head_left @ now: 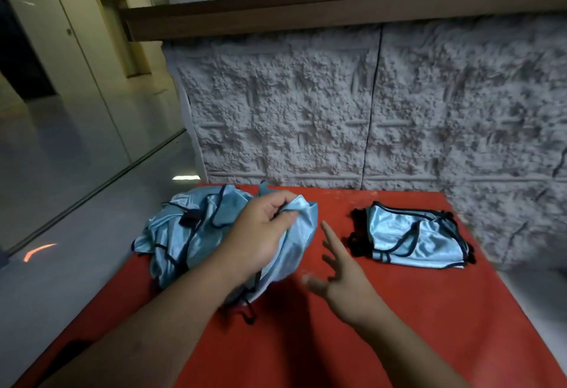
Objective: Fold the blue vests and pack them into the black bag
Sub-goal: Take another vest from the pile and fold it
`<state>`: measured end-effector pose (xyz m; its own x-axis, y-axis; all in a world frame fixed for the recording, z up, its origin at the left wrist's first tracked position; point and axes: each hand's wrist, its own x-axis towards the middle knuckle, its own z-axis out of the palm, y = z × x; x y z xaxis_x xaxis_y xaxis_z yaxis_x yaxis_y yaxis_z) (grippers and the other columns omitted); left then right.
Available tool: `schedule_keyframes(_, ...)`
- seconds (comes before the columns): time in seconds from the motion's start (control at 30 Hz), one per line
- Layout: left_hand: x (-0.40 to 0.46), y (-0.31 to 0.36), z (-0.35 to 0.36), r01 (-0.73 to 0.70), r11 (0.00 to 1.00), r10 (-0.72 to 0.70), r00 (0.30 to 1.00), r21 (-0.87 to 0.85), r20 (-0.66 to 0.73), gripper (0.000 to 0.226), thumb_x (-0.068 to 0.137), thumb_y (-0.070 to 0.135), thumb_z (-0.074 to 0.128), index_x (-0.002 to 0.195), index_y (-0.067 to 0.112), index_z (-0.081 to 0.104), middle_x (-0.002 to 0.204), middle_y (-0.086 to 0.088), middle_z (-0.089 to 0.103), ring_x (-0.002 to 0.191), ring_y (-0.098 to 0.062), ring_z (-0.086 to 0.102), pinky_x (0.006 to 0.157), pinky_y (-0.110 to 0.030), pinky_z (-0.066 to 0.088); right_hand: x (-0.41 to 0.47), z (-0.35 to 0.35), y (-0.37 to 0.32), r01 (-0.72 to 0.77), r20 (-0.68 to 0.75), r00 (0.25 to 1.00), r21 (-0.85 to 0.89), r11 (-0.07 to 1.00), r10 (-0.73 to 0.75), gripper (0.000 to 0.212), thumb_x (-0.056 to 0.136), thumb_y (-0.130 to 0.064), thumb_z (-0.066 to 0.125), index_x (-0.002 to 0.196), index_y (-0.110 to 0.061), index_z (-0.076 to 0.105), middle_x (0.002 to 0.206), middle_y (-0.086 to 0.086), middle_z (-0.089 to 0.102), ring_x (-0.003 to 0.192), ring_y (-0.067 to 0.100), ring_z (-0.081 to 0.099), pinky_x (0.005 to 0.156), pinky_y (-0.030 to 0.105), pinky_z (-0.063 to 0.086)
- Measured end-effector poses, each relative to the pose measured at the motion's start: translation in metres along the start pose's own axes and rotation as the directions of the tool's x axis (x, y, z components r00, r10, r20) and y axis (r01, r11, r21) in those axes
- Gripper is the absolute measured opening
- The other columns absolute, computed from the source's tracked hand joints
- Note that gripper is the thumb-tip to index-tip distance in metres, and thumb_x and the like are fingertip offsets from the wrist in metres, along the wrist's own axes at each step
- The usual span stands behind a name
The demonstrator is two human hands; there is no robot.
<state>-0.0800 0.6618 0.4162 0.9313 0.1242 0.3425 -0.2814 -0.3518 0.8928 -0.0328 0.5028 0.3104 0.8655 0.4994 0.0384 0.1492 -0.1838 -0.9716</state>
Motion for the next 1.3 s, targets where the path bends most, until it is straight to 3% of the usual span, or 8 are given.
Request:
schedule_keyframes(0.13,0.006,0.046,0.003,0.063,0.992,-0.040,0.979,-0.106,0.201,0.033,0.100,-0.003,0.054,0.121,0.019,0.067,0.109,0.009,0.076,0.106,-0.004,0.068,0.094,-0.020,0.052,-0.007,-0.023,-0.026,0.231,-0.052,0.970,-0.088,0.969,-0.236,0.060,0.080,-0.020,0.082,0.135,-0.029,0.060,0.133,-0.020,0.063,0.127,-0.004,0.054,0.109,0.022,0.041)
schedule_keyframes(0.33,-0.002,0.051,0.022,0.230,0.973,-0.232,0.955,0.035,0.183,0.061,0.098,0.005,0.061,0.150,0.032,0.043,0.114,0.004,0.066,0.104,-0.013,0.070,0.088,-0.035,0.061,-0.027,-0.075,-0.018,-0.156,-0.476,0.877,-0.417,0.895,-0.068,0.025,0.083,-0.012,0.061,0.061,-0.012,0.049,0.055,0.000,0.051,0.068,0.031,0.059,0.054,0.037,0.033)
schedule_keyframes(0.5,-0.049,-0.035,0.059,0.433,0.803,-0.476,0.879,0.409,0.006,0.026,0.093,0.020,0.067,0.118,0.027,0.065,0.110,-0.005,0.067,0.084,-0.023,0.068,0.076,-0.038,0.058,-0.059,-0.112,0.023,-0.515,-0.413,0.852,-0.556,0.653,0.321,0.028,0.081,-0.021,0.055,0.104,-0.016,0.070,0.112,0.013,0.072,0.112,0.035,0.065,0.086,0.033,0.052)
schedule_keyframes(0.63,-0.097,-0.093,0.086,0.424,0.539,-0.612,0.791,0.728,-0.008,0.066,0.087,0.041,0.069,0.148,0.030,0.046,0.143,-0.006,0.055,0.122,-0.023,0.058,0.100,-0.032,0.050,-0.065,-0.114,0.033,-0.273,-0.295,0.947,-0.534,0.800,0.127,0.063,0.091,-0.028,0.064,0.150,-0.022,0.043,0.145,0.009,0.054,0.132,0.028,0.053,0.105,0.035,0.044)
schedule_keyframes(0.77,-0.122,-0.105,0.097,0.470,0.592,-0.529,0.840,0.655,-0.125,0.047,0.082,0.042,0.075,0.127,0.031,0.064,0.120,0.005,0.066,0.106,-0.014,0.063,0.085,-0.028,0.052,-0.061,-0.082,0.049,-0.165,0.004,0.966,-0.760,0.629,0.259,0.076,0.073,-0.066,0.059,0.144,-0.043,0.042,0.146,-0.003,0.050,0.137,0.025,0.047,0.109,0.041,0.043)
schedule_keyframes(0.97,-0.131,-0.112,0.076,0.447,0.484,-0.495,0.849,0.753,-0.186,0.064,0.079,0.078,0.057,0.067,0.015,0.058,0.064,0.003,0.062,0.061,-0.010,0.061,0.055,-0.031,0.046,-0.059,-0.120,0.057,-0.607,-0.437,0.766,-0.734,0.304,0.472,0.046,0.082,-0.031,0.051,0.124,-0.013,0.063,0.129,0.009,0.065,0.118,0.031,0.063,0.098,0.042,0.051)
schedule_keyframes(1.17,-0.112,-0.119,0.075,0.342,0.574,-0.343,0.925,0.744,-0.161,0.065,0.088,0.054,0.068,0.146,0.036,0.044,0.149,0.007,0.044,0.138,-0.021,0.037,0.110,-0.034,0.040,-0.054,-0.105,0.078,-0.258,-0.151,0.963,-0.762,0.594,0.225,0.071,0.088,-0.044,0.068,0.151,-0.025,0.041,0.137,0.005,0.060,0.127,0.028,0.056,0.103,0.037,0.046)
schedule_keyframes(1.3,-0.101,-0.130,0.087,0.116,0.589,-0.301,0.950,0.800,0.083,0.071,0.097,0.046,0.056,0.156,0.048,0.017,0.158,0.017,0.029,0.146,-0.013,0.026,0.117,-0.041,0.027,-0.053,-0.103,0.096,-0.292,-0.180,0.943,-0.850,0.438,0.279,0.034,0.078,-0.040,0.064,0.108,-0.024,0.069,0.105,0.001,0.073,0.103,0.029,0.068,0.078,0.033,0.051)
